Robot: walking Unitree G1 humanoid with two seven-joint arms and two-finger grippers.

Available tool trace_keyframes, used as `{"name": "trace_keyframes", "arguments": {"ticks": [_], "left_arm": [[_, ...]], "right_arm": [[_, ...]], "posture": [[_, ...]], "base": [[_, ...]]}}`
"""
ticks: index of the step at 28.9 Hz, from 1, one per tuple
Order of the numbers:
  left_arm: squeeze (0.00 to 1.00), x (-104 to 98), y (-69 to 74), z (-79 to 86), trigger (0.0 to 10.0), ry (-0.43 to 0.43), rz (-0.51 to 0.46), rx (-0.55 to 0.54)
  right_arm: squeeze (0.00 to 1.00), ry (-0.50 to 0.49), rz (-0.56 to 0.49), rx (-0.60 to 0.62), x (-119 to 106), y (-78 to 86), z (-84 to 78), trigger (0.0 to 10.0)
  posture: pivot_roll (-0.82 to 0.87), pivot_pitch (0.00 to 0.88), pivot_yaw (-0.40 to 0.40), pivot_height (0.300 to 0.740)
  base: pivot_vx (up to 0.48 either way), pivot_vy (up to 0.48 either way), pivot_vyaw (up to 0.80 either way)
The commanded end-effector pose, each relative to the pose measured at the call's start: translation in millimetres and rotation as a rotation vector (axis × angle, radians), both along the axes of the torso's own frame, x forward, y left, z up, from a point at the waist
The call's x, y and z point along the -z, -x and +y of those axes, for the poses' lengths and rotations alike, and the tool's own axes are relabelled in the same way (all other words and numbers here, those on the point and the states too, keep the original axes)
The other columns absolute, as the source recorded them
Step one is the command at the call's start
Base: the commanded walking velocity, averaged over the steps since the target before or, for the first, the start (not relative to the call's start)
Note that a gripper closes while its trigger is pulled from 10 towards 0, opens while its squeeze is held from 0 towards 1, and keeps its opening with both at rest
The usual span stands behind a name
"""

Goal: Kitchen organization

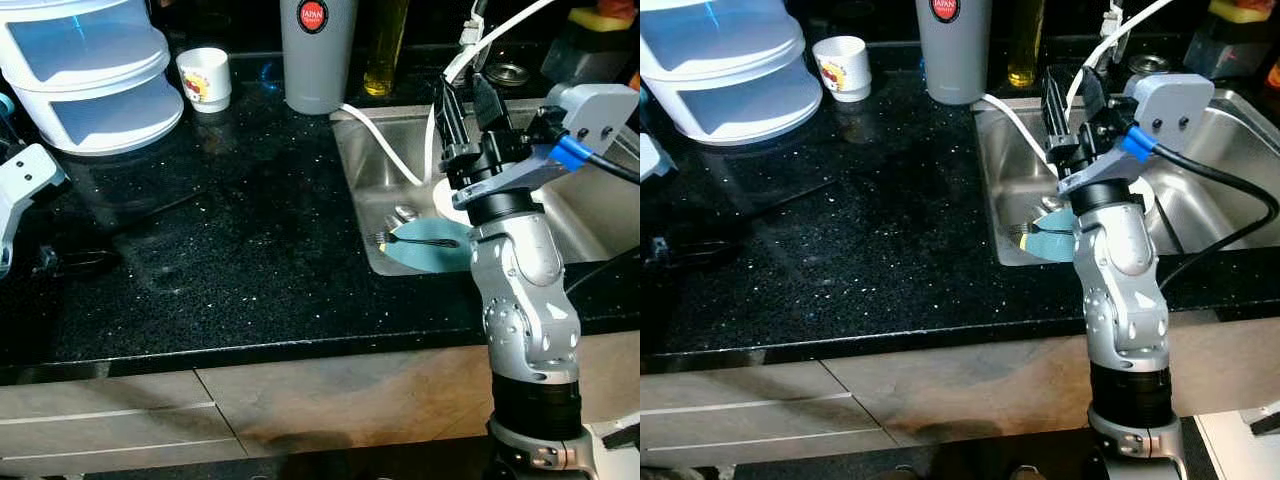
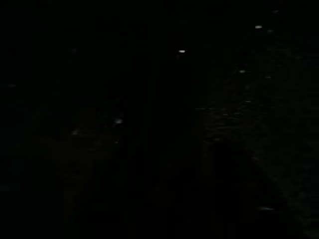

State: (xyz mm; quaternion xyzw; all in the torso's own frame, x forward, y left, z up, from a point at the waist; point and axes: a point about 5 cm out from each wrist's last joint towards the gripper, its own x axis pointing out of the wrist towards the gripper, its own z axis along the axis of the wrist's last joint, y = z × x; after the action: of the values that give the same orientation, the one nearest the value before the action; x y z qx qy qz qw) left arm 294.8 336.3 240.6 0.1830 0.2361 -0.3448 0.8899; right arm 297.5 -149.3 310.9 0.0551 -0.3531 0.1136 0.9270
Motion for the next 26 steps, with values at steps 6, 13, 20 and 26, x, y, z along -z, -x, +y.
{"name": "trace_keyframes", "arguments": {"ticks": [6, 13, 20, 26], "left_arm": [[0.0, 37.8, 6.1, -3.0, 0.0, 0.02, 0.189, -0.056], [0.0, 25.8, -4.4, -17.7, 0.0, 0.102, 0.11, -0.061], [0.0, -10.7, -19.3, -42.9, 10.0, 0.278, -0.061, -0.026], [0.0, -78.4, -27.3, -91.8, 10.0, 0.584, -0.317, 0.109]], "right_arm": [[0.0, -0.01, 0.002, -0.004, -0.4, 0.1, -0.9, 10.0], [0.0, -0.011, 0.001, -0.003, -0.3, -0.4, -1.1, 10.0], [0.0, -0.012, 0.001, -0.01, -0.7, -0.6, 0.2, 10.0], [0.0, -0.031, 0.002, -0.037, -1.7, -0.5, 3.0, 10.0]], "posture": [[0.21, 0.146, 0.016, 0.74], [0.21, 0.143, 0.015, 0.74], [0.21, 0.139, 0.01, 0.74], [0.2, 0.132, 0.006, 0.74]], "base": [[0.0, 0.0, 0.0], [0.0, 0.0, 0.0], [0.0, 0.0, 0.0], [0.0, 0.0, 0.0]]}}
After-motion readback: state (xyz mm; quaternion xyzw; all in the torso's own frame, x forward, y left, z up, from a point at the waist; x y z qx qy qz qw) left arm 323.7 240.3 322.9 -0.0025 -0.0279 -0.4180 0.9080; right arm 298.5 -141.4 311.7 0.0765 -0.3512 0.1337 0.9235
